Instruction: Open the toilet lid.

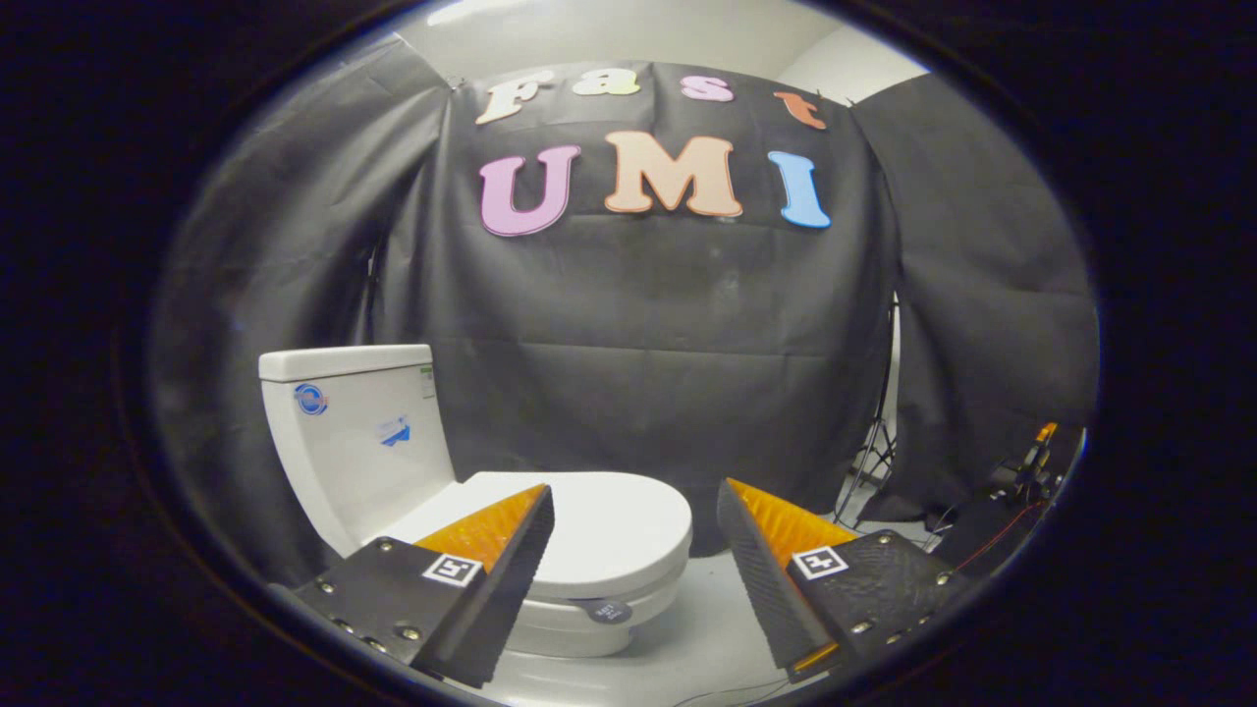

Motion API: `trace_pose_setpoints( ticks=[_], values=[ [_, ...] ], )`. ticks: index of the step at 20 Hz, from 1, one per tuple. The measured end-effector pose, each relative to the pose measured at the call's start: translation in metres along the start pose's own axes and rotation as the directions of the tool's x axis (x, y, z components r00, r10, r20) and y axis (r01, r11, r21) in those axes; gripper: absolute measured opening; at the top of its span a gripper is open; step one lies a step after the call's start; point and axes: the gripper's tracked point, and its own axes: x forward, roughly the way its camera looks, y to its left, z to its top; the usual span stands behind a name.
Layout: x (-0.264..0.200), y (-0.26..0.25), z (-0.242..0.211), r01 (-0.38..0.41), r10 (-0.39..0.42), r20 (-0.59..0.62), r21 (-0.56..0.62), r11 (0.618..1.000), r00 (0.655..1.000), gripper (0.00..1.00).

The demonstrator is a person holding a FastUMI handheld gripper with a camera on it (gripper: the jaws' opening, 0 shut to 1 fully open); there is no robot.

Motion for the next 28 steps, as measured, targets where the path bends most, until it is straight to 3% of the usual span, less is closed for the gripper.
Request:
trace_pose_setpoints(
  ticks=[9, 14, 17, 20, 26, 27, 28],
  values=[
    [0.027, -0.006, -0.052, 0.021, -0.019, -0.098, 0.019, 1.0, 0.995, 0.99],
    [0.043, -0.005, -0.099, 0.037, 0.004, -0.239, 0.164, 0.986, 0.971, 0.99],
    [0.052, 0.0, -0.129, 0.076, 0.04, -0.346, 0.317, 0.945, 0.937, 0.99],
    [0.057, 0.0, -0.165, 0.144, 0.052, -0.446, 0.394, 0.908, 0.894, 0.99],
    [0.055, 0.006, -0.209, 0.23, 0.133, -0.537, 0.554, 0.8, 0.833, 0.99],
    [0.057, 0.01, -0.214, 0.242, 0.151, -0.545, 0.582, 0.776, 0.825, 0.99],
    [0.056, 0.011, -0.215, 0.255, 0.168, -0.55, 0.61, 0.75, 0.818, 0.89]
  ],
)
